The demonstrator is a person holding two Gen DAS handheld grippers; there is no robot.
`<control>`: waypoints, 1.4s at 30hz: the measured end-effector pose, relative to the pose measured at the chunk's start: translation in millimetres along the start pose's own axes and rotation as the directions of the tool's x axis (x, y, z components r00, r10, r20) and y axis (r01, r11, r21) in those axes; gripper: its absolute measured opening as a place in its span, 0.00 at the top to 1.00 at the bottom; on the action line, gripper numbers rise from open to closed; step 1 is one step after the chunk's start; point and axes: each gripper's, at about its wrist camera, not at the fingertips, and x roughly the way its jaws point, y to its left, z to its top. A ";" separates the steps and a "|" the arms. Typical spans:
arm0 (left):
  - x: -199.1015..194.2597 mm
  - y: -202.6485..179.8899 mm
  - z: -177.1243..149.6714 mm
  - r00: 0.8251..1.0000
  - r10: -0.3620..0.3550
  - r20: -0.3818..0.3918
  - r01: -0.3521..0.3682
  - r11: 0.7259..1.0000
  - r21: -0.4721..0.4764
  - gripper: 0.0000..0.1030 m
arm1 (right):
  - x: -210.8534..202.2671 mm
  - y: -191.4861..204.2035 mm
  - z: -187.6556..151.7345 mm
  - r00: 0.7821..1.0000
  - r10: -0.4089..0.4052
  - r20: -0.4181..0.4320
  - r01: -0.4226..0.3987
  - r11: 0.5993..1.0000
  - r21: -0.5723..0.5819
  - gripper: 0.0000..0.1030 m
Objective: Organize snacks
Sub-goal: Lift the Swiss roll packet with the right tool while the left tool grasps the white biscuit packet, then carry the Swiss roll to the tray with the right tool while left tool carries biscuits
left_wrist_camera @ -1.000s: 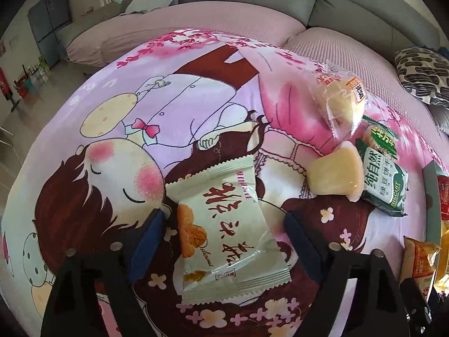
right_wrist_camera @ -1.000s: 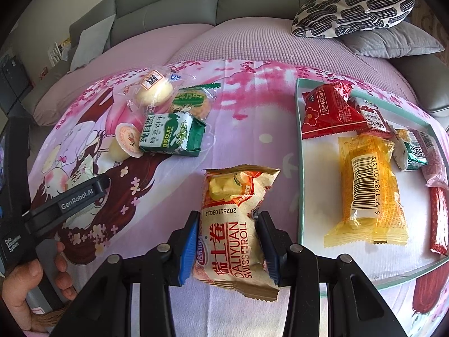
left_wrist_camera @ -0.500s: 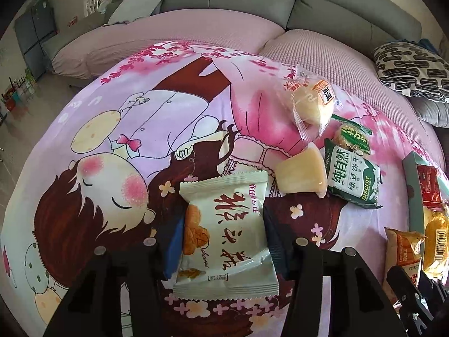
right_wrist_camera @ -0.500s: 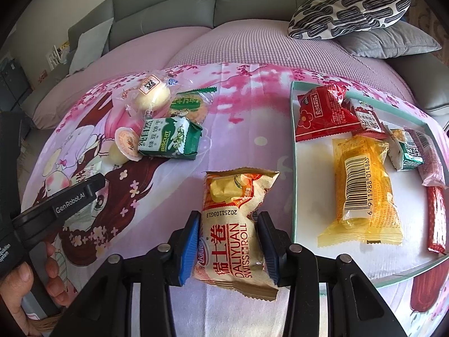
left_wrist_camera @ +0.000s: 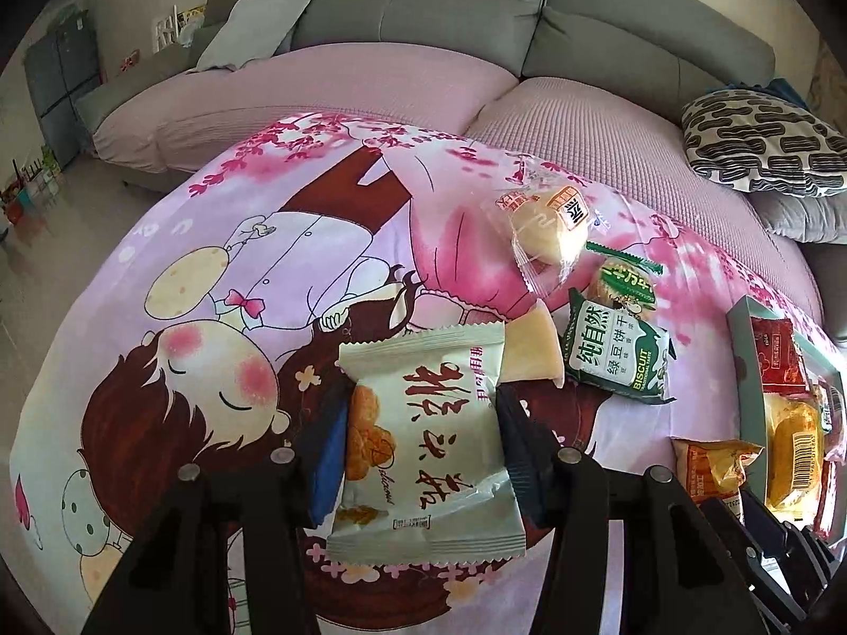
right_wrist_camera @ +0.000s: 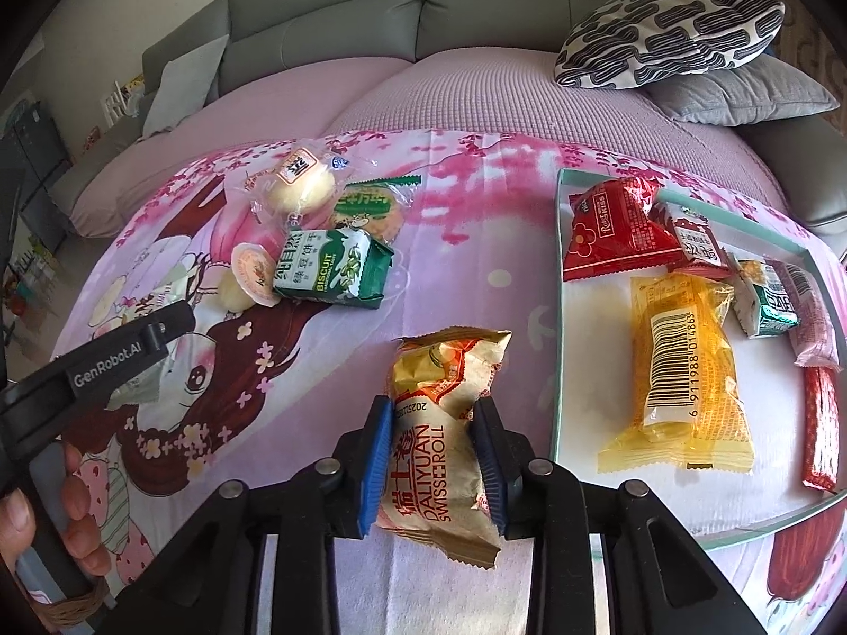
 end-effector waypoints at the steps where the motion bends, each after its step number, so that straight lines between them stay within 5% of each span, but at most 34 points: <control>1: 1.3 0.0 -0.4 1.000 0.001 -0.005 -0.001 1.000 0.001 0.47 | 1.5 1.0 -0.6 1.000 0.000 -0.003 0.000 1.000 -0.001 0.64; 5: 3.2 -0.6 -1.0 1.000 0.001 -0.010 -0.001 1.000 0.004 0.47 | 11.6 1.6 -2.9 0.999 -0.023 -0.032 0.024 1.000 0.001 0.56; 13: 4.4 -0.3 -1.2 1.000 -0.003 -0.016 0.003 1.000 0.001 0.47 | 17.5 1.3 -5.1 0.999 -0.018 -0.031 0.018 1.000 0.011 0.59; 31: -34.3 -25.3 3.2 0.995 -0.066 0.075 0.062 0.997 0.051 0.47 | -31.5 -8.9 6.5 0.996 0.015 0.094 -0.020 0.999 0.051 0.62; 42: -51.1 -93.0 -10.2 0.983 -0.167 0.078 0.152 0.973 0.176 0.47 | -74.0 -80.3 3.0 0.980 -0.096 0.175 0.066 0.983 0.171 0.62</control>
